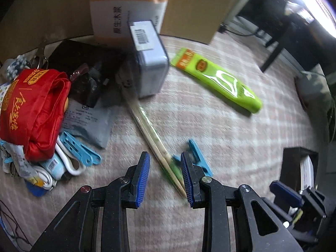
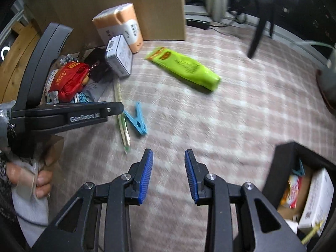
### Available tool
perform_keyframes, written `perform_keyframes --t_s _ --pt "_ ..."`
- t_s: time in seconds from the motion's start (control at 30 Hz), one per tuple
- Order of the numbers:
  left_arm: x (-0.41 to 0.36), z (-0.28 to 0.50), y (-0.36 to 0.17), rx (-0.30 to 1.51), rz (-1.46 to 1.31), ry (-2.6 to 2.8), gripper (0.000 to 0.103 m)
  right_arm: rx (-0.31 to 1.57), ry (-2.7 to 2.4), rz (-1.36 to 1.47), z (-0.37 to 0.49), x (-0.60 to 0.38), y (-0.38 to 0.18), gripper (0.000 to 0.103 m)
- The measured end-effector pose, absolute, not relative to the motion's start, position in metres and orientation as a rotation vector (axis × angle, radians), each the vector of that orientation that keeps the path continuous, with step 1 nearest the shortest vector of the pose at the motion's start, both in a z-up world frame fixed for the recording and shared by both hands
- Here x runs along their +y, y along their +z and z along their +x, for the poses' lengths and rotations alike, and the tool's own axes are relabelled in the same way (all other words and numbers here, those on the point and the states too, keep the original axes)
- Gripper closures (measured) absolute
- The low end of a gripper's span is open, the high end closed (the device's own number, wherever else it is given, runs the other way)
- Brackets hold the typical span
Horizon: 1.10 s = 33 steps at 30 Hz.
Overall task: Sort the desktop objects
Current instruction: 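Move both open grippers back to the pile, then grasp the wrapped chopsticks with the left gripper while the right grasps another blue clothespin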
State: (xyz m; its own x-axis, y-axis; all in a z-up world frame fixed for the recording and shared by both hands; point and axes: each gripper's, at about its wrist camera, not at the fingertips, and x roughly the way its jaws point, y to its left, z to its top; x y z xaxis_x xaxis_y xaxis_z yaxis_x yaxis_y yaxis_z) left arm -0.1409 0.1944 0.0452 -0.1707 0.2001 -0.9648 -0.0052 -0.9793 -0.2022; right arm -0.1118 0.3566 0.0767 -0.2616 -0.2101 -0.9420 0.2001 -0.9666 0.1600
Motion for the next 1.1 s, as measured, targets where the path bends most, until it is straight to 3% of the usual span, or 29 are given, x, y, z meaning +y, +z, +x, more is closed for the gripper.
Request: perform_keyframes --t_s 0.47,0.67,1.1 --pt "0.201 -0.160 0.030 -0.155 -1.972 2.354 0.075 0.082 -2.230 1.725 -0.146 0.316 0.044 0.072" --pt "0.208 -0.162 0.028 -0.053 -1.947 2.395 0.083 0.110 -2.224 1.714 -0.154 0.308 0.038 0.072" --pt "0.183 -0.146 0.024 -0.082 -1.921 2.379 0.089 -0.016 -2.120 1.739 -0.157 0.308 0.034 0.072"
